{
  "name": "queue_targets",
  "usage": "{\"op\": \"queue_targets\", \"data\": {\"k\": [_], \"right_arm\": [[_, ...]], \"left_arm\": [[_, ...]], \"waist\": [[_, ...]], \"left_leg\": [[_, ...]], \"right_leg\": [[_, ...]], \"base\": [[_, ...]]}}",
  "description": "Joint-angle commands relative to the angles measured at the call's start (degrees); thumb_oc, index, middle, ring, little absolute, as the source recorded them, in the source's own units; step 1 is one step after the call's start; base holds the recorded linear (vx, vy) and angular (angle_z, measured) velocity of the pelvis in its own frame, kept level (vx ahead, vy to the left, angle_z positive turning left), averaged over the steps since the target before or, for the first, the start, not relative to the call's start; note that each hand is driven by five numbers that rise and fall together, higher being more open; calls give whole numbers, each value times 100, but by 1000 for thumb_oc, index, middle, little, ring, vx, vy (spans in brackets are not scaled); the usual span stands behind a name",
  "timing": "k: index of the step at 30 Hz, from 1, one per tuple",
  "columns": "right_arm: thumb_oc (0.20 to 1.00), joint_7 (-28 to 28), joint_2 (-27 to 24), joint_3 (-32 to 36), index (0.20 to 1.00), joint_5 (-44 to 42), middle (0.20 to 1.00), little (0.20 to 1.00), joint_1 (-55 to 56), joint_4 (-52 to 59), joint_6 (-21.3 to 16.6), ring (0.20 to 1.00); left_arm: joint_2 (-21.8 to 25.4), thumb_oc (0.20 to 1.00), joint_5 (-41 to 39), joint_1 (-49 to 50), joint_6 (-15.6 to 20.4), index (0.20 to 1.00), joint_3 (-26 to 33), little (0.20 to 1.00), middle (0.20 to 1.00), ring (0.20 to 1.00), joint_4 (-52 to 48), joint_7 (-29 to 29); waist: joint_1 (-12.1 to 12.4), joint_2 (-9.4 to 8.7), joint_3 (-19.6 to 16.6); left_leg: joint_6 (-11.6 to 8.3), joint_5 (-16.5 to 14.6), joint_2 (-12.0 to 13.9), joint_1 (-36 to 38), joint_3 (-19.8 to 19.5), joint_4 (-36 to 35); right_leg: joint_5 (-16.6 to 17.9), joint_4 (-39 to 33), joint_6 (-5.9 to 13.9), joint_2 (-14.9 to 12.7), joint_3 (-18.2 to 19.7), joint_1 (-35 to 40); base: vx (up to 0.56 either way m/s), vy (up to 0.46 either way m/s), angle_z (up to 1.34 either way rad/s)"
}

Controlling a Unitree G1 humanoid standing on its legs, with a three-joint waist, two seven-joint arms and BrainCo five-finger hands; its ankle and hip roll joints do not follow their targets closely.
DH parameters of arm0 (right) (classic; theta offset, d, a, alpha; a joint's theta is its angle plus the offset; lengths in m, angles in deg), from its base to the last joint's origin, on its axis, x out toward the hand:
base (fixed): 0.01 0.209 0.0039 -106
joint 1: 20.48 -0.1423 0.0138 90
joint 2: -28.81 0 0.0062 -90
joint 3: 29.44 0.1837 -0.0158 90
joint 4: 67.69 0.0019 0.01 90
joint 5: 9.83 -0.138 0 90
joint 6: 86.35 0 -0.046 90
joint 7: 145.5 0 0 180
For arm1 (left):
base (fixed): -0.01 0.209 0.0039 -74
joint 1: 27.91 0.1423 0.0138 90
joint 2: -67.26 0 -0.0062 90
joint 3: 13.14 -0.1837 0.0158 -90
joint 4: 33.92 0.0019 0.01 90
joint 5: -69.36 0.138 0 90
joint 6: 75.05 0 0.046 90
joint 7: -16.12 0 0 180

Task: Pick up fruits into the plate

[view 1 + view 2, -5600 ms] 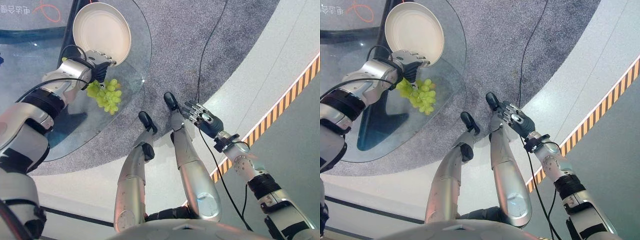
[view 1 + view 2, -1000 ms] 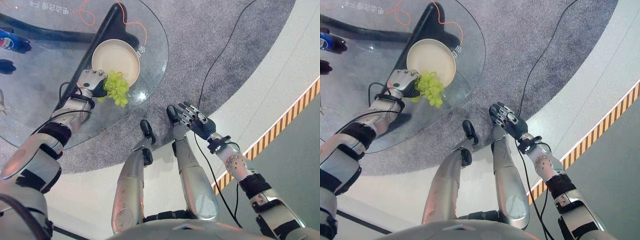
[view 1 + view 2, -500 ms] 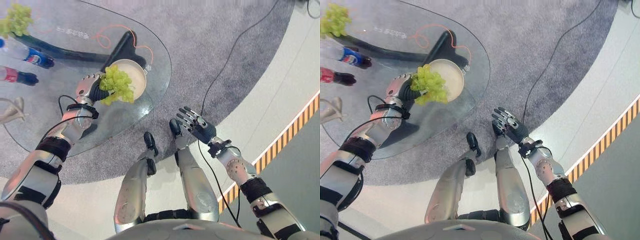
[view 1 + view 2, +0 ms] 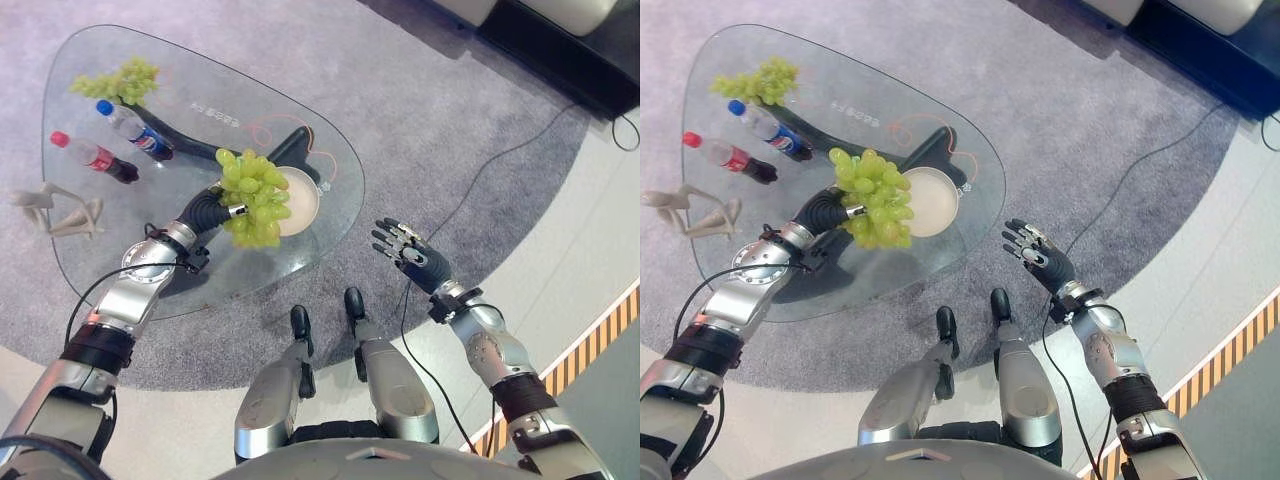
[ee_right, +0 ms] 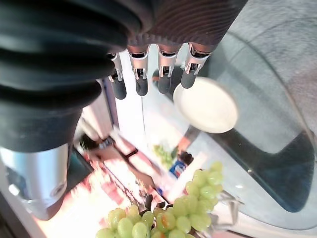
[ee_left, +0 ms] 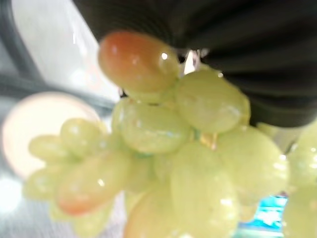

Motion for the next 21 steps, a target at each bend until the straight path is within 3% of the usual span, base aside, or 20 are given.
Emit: {"op": "queue_targets", "data": {"k": [1,7,12,21], "right_arm": [[1000,-440,-220,-17,1000,306,1000,1000,430,369,155,1000],[1000,-694,-513,-211,1000,404,1000,1000,375,691,512,1000],[1000,-928,-567,-445,1000,390,1000,1000,270,805,765,1000],[1000,-1171,-312,-903,1000,167,1000,1000,248,917,1220,1000]], "left_arm": [[-237,200,-943,250,-367,200,0,200,200,200,-290,1007],[-321,200,-1607,413,-1141,200,-318,200,200,200,-862,1932],[-384,200,-1863,291,-1461,200,-648,200,200,200,-1044,2395],[-525,200,-2105,116,-1578,200,-950,200,200,200,-1274,2594]], "waist": [[143,42,-1526],[277,53,-1951],[339,75,-2166],[382,91,-2342]], "left_leg": [[-16,-932,-144,-172,-380,584],[-2,-1030,-150,312,-536,463],[1,-1069,-137,605,-568,313],[14,-1120,-101,896,-530,199]], "right_leg": [[-938,582,218,-431,-453,108],[-986,398,205,-455,-631,659],[-994,244,223,-487,-772,976],[-1027,154,219,-508,-874,1260]], "base": [[227,-85,26],[137,-35,32],[72,-12,25],[38,-6,13]]}}
